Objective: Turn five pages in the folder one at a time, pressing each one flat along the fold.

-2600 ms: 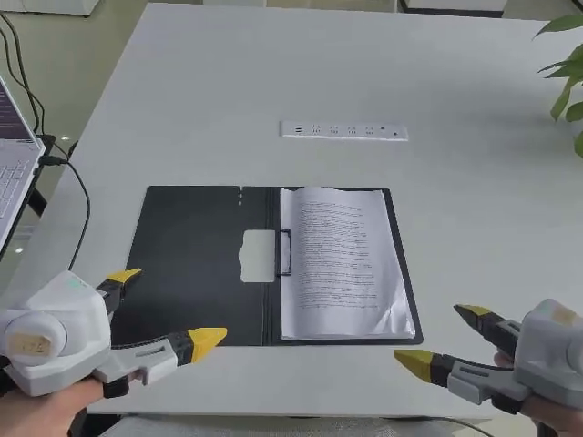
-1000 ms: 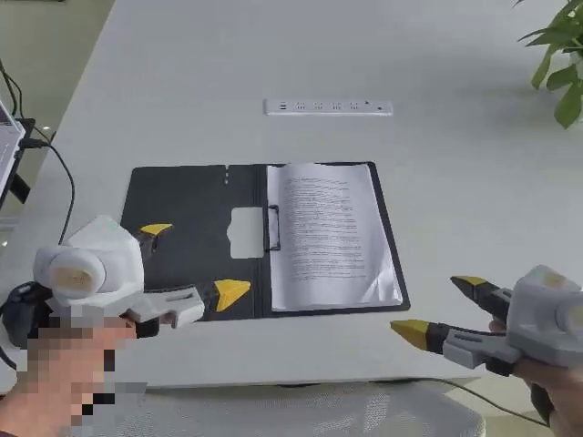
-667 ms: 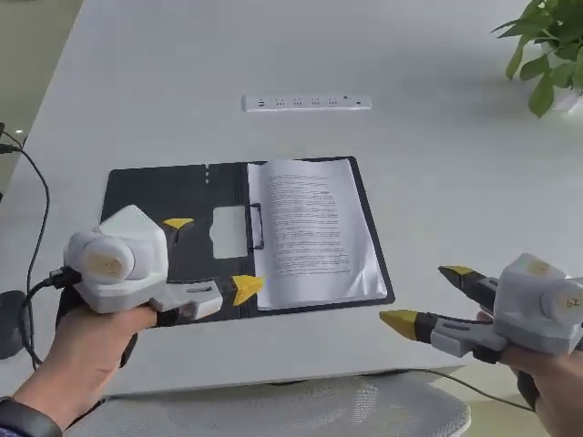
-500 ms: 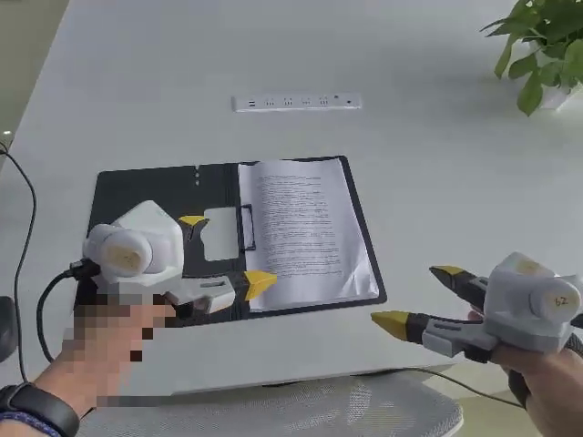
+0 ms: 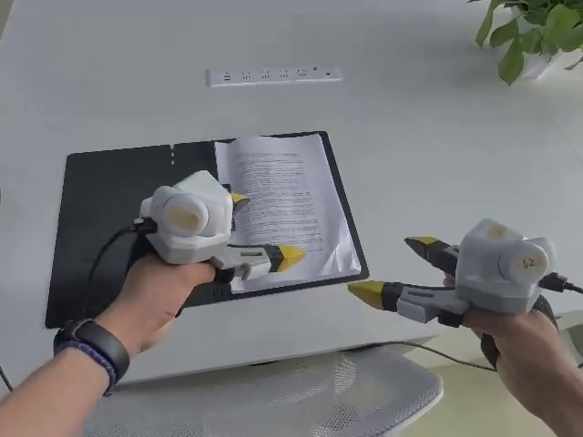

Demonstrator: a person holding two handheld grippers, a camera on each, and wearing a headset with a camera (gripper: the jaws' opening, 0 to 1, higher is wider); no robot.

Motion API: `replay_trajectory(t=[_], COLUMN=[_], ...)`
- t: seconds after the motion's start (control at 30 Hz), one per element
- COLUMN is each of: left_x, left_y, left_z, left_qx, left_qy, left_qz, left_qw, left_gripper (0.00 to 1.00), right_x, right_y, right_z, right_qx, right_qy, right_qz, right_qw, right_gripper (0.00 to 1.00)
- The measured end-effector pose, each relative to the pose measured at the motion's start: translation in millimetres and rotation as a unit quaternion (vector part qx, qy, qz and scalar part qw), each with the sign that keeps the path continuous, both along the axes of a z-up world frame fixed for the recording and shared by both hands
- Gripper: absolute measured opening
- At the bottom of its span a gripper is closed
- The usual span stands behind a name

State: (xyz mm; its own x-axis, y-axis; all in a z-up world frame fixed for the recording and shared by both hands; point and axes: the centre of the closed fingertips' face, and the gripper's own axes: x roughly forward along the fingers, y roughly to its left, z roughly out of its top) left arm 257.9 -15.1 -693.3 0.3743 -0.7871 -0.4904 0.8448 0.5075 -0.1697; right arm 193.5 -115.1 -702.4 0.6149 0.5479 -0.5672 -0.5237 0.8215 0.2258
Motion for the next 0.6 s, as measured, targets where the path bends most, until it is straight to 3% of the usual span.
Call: replay_trajectory(t=[0.3, 0.6], left_x=[-1.0, 3.3], left_y=[-39.5, -63.6], left_z=[-24.6, -58.9], left_qx=[0.002, 0.015], left_qy=[0.021, 0.035], left_qz=[-0.021, -0.025], left_qw=[0.9996, 0.9990], left_gripper=[0.67, 0.60], right_x=[1.0, -4.3], right_y=[-6.9, -16.5], right_z=[-0.6, -3.9], right_qx=[0.006, 0.014], right_qy=[0.004, 0.013], right_qz=[-0.008, -0.022], right_qw=[0.9999, 0.9996], right_gripper=[0.77, 0.77])
